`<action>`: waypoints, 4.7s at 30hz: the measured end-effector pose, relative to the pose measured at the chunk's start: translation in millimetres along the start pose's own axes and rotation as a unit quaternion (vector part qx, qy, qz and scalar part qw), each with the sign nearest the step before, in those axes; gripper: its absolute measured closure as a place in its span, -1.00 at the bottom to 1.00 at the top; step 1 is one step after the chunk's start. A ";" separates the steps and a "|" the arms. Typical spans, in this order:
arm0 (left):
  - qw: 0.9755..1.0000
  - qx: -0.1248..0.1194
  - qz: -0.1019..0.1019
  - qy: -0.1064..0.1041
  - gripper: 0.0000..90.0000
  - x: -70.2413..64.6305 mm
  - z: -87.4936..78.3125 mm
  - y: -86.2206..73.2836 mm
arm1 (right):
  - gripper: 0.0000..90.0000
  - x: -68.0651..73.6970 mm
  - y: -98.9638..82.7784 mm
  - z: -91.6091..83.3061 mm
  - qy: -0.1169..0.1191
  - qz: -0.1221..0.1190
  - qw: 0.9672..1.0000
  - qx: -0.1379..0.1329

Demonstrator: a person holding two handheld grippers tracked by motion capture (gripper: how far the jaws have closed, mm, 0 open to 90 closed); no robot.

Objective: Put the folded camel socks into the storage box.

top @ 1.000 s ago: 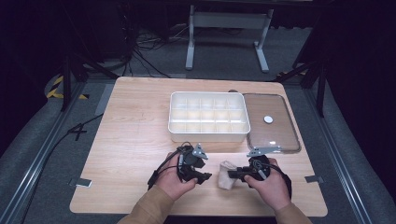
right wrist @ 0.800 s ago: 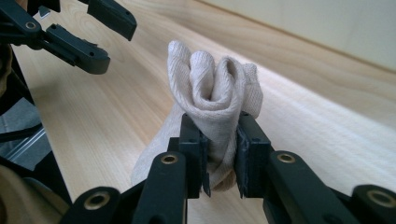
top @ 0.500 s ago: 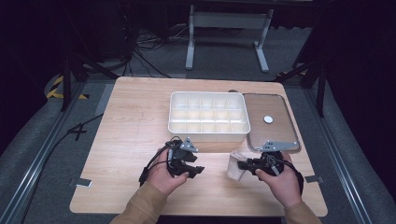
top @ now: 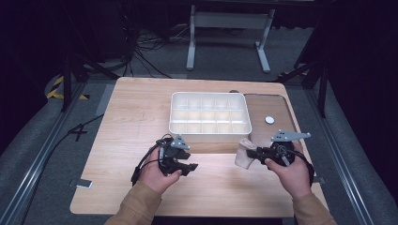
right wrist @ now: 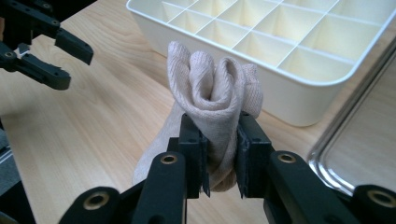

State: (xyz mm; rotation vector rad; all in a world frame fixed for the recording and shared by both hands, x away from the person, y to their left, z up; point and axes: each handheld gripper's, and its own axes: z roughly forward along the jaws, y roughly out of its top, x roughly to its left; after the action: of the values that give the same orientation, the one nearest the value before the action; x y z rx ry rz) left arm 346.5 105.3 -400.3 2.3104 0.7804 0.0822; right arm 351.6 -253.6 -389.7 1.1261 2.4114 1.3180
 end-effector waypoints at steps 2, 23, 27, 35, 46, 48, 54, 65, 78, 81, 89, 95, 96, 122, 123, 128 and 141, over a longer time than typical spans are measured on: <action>1.000 -0.004 -0.003 0.000 0.12 2.5 -2.0 -1.2 | 0.67 -4.9 6.1 -2.5 0.003 -0.010 1.000 0.000; 1.000 -0.012 -0.020 0.005 0.12 12.8 -11.6 -7.2 | 0.67 -38.3 53.2 -12.9 -0.017 -0.062 0.997 0.032; 1.000 -0.012 -0.023 0.013 0.12 14.3 -15.1 -10.7 | 0.67 -44.3 60.0 -10.8 -0.024 -0.067 0.997 0.041; 0.999 -0.017 -0.043 0.030 0.11 17.5 -27.3 -24.7 | 0.67 -53.1 78.0 2.1 -0.036 -0.096 0.993 0.065; 0.996 -0.027 -0.066 0.047 0.11 21.8 -44.1 -42.1 | 0.67 -65.5 102.3 20.4 -0.047 -0.131 0.986 0.091; 0.996 -0.030 -0.074 0.052 0.11 21.7 -48.0 -46.4 | 0.67 -68.5 107.0 28.7 -0.047 -0.139 0.984 0.103; 0.995 -0.026 -0.076 0.059 0.10 22.8 -53.6 -53.8 | 0.66 -68.3 114.2 38.9 -0.050 -0.161 0.978 0.121; 0.994 -0.036 -0.083 0.064 0.09 22.0 -57.3 -61.3 | 0.66 -69.6 116.5 56.9 -0.058 -0.211 0.965 0.146; 0.994 -0.037 -0.081 0.060 0.09 23.3 -55.4 -58.0 | 0.66 -64.5 129.8 72.8 -0.008 -0.321 0.923 0.214; 0.994 -0.039 -0.080 0.062 0.09 23.0 -55.8 -57.8 | 0.66 -62.0 130.1 77.0 -0.010 -0.334 0.916 0.220; 0.994 -0.042 -0.079 0.064 0.09 23.3 -59.0 -60.1 | 0.65 -61.5 127.3 87.5 0.010 -0.337 0.909 0.246; 0.993 -0.045 -0.086 0.070 0.09 22.7 -62.8 -65.4 | 0.65 -63.1 123.4 97.8 0.006 -0.334 0.902 0.274; 0.993 -0.045 -0.086 0.070 0.09 22.7 -62.8 -65.4 | 0.65 -63.1 123.4 97.8 0.006 -0.334 0.902 0.274; 0.993 -0.042 -0.087 0.072 0.08 23.5 -62.1 -67.3 | 0.64 -70.5 91.2 131.8 0.020 -0.289 0.886 0.362; 0.993 -0.041 -0.088 0.072 0.08 23.3 -61.9 -67.2 | 0.64 -71.5 89.4 133.4 0.022 -0.289 0.885 0.364; 0.993 -0.039 -0.087 0.071 0.08 23.6 -60.3 -66.7 | 0.64 -73.3 85.1 139.3 0.021 -0.286 0.884 0.369; 0.993 -0.044 -0.088 0.069 0.07 25.2 -60.6 -64.4 | 0.48 -75.7 85.3 132.2 0.029 -0.272 0.896 0.349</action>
State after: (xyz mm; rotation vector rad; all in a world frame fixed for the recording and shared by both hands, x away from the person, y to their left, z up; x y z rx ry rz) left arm 318.1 192.8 -398.5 2.1604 1.0278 0.1958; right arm 512.8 -192.0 -416.5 0.4140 3.0132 0.3101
